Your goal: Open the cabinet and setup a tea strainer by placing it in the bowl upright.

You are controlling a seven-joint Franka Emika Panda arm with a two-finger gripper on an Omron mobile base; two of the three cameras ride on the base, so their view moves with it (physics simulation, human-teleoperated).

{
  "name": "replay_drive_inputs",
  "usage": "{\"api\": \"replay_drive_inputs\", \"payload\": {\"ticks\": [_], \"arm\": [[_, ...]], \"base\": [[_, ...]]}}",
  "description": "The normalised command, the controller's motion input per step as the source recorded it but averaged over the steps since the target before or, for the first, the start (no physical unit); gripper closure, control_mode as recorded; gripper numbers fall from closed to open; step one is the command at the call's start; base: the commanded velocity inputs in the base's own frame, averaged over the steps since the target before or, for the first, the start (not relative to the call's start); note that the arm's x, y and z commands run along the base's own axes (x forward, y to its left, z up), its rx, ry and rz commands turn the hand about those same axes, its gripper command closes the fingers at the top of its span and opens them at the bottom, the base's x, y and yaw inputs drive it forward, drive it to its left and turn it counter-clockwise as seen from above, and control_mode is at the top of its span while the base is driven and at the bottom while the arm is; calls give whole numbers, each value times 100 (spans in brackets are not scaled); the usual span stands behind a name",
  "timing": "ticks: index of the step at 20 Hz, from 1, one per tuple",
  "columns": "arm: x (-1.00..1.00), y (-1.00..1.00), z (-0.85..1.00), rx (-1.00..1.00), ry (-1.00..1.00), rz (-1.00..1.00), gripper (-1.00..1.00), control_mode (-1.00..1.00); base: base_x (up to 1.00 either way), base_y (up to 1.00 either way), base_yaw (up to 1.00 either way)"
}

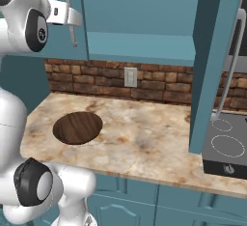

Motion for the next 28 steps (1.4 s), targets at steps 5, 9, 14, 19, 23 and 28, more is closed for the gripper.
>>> {"api": "replay_drive_inputs", "payload": {"ticks": [5, 9, 14, 19, 23, 28], "arm": [[45, 8, 0, -3, 0, 0, -100, -100], [47, 2, -1, -1, 0, 0, -100, -100], [43, 0, -5, -1, 1, 0, -100, -100], [57, 0, -1, 0, 1, 0, -100, -100], [55, 0, -3, 0, 0, 0, -100, -100], [31, 1, 0, 0, 0, 0, -100, -100]], "base": [[0, 0, 0], [0, 0, 0], [0, 0, 0], [0, 0, 0], [0, 0, 0], [0, 0, 0]]}}
